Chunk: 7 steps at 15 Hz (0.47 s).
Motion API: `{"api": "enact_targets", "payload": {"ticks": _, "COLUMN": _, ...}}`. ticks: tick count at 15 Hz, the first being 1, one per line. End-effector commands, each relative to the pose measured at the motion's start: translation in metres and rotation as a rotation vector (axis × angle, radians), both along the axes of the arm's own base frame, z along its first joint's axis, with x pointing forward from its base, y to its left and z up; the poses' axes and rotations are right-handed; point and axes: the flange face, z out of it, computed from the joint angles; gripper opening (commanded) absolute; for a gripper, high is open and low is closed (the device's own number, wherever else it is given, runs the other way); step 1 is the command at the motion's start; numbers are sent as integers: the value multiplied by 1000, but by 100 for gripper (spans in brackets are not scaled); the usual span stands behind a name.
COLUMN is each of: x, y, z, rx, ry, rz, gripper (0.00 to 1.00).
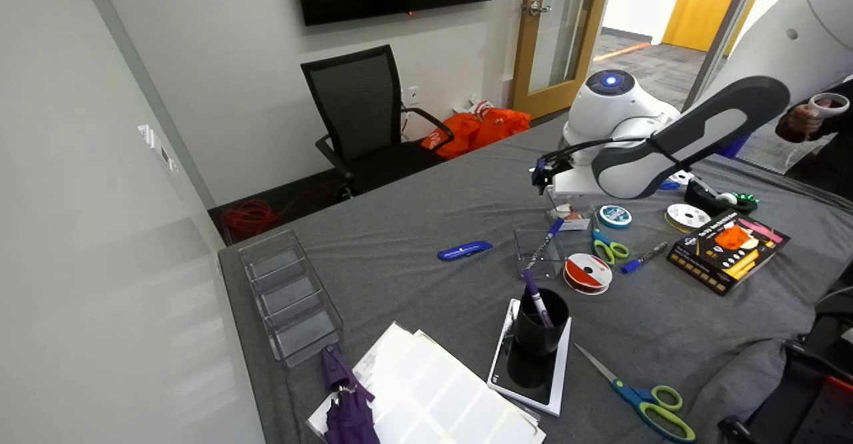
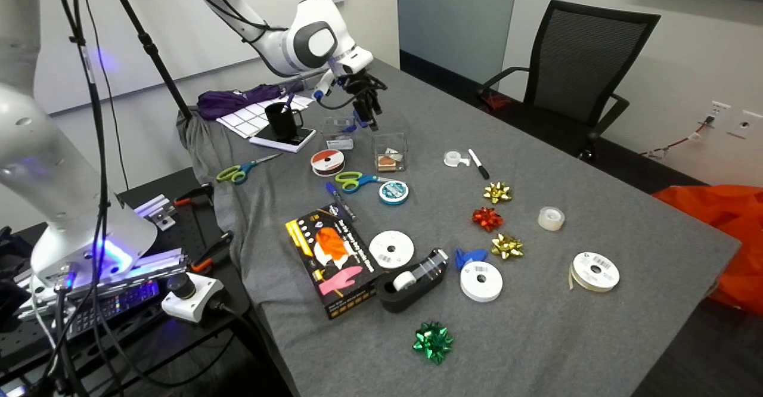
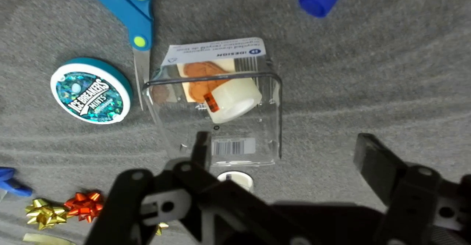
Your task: Put the white tape in the clear bowl on the right.
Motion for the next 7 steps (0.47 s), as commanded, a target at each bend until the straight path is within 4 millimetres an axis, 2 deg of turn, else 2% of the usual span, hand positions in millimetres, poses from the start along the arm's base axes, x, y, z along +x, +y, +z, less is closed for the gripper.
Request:
{"api": "enact_targets", "payload": {"ticks": 1, "x": -37, "y": 8, "z": 33, "rx": 66, "ry": 73, "rz": 98, "gripper": 100}}
{"api": "enact_targets", "payload": {"ticks": 7, "x": -83, "y": 19, "z": 59, "rx": 222, "ry": 249, "rz": 242, "gripper": 100}}
